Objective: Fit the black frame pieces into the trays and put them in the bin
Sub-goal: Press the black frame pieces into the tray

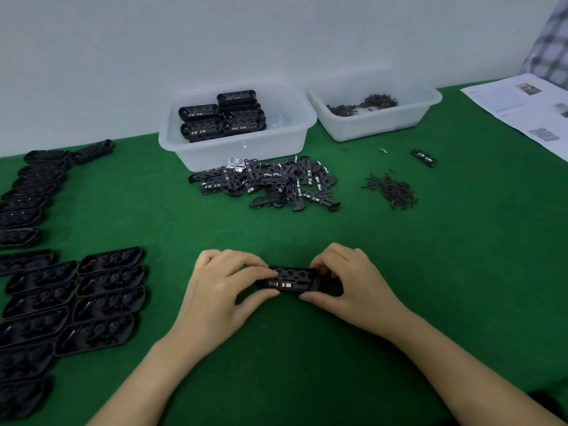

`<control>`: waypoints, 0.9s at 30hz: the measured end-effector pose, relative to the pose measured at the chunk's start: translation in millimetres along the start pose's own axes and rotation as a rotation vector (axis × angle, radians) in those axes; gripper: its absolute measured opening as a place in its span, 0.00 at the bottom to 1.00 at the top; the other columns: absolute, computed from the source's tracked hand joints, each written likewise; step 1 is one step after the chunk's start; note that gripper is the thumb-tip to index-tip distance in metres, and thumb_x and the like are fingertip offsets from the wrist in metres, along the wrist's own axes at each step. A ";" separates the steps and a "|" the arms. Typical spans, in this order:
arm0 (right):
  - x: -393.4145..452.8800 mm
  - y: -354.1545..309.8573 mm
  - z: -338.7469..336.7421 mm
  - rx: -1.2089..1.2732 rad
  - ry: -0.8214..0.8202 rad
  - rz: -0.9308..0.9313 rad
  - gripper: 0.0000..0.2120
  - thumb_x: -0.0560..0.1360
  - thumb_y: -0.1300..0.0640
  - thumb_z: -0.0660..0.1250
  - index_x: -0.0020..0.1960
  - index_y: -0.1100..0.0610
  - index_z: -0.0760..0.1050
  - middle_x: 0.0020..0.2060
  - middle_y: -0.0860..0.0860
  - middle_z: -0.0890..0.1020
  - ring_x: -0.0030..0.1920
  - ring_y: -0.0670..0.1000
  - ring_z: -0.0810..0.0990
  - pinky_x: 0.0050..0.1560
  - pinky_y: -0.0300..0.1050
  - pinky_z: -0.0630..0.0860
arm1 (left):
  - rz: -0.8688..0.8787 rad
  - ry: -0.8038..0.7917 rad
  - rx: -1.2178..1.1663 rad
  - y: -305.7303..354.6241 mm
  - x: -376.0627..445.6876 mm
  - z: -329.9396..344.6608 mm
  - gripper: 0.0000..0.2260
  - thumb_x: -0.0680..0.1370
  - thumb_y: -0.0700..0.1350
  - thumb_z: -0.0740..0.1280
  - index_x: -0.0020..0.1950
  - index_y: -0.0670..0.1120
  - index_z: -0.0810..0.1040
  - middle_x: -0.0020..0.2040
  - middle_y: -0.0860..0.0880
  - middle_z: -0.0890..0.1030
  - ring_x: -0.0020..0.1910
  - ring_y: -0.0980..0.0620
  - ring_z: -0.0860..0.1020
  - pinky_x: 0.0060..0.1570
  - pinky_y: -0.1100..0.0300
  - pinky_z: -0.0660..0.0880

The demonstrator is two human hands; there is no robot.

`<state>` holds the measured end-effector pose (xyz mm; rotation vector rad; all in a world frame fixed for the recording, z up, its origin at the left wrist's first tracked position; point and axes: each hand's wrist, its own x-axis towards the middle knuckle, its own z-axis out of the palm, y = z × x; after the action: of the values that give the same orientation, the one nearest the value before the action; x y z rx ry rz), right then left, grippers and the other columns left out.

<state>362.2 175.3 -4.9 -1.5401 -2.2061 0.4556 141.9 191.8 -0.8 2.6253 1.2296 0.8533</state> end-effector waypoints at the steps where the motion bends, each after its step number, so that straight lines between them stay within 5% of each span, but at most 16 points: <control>1: 0.4 0.2 0.3 -0.004 -0.001 -0.004 0.17 0.68 0.41 0.69 0.50 0.51 0.74 0.43 0.42 0.72 0.42 0.40 0.67 0.45 0.36 0.62 | 0.044 0.039 0.041 -0.1 -4.1 2.1 0.11 0.74 0.55 0.66 0.48 0.51 0.83 0.47 0.56 0.81 0.46 0.56 0.77 0.47 0.54 0.67; 9: 0.1 0.3 -0.1 0.009 0.012 -0.008 0.16 0.68 0.43 0.70 0.49 0.52 0.74 0.41 0.42 0.71 0.39 0.38 0.65 0.45 0.38 0.63 | 0.000 0.049 -0.091 11.0 -6.9 13.7 0.05 0.72 0.49 0.70 0.44 0.51 0.84 0.47 0.59 0.81 0.45 0.59 0.78 0.48 0.54 0.67; 14: -0.1 -0.1 0.2 0.010 0.016 -0.012 0.15 0.69 0.44 0.70 0.49 0.52 0.74 0.41 0.42 0.72 0.39 0.37 0.65 0.45 0.38 0.65 | 0.142 0.023 -0.051 5.2 -5.6 14.1 0.05 0.74 0.45 0.70 0.48 0.50 0.84 0.49 0.58 0.83 0.48 0.61 0.79 0.52 0.57 0.68; 27: -0.8 1.8 1.1 -0.007 0.018 -0.035 0.16 0.69 0.43 0.68 0.51 0.52 0.74 0.41 0.40 0.69 0.41 0.33 0.65 0.47 0.31 0.62 | 0.079 0.076 0.027 2.8 -13.3 8.4 0.07 0.75 0.48 0.66 0.46 0.52 0.84 0.46 0.56 0.81 0.46 0.57 0.78 0.52 0.56 0.66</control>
<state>363.3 175.1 -6.8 -1.5017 -2.2198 0.4221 141.5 181.2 -12.7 2.7027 1.1694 0.9643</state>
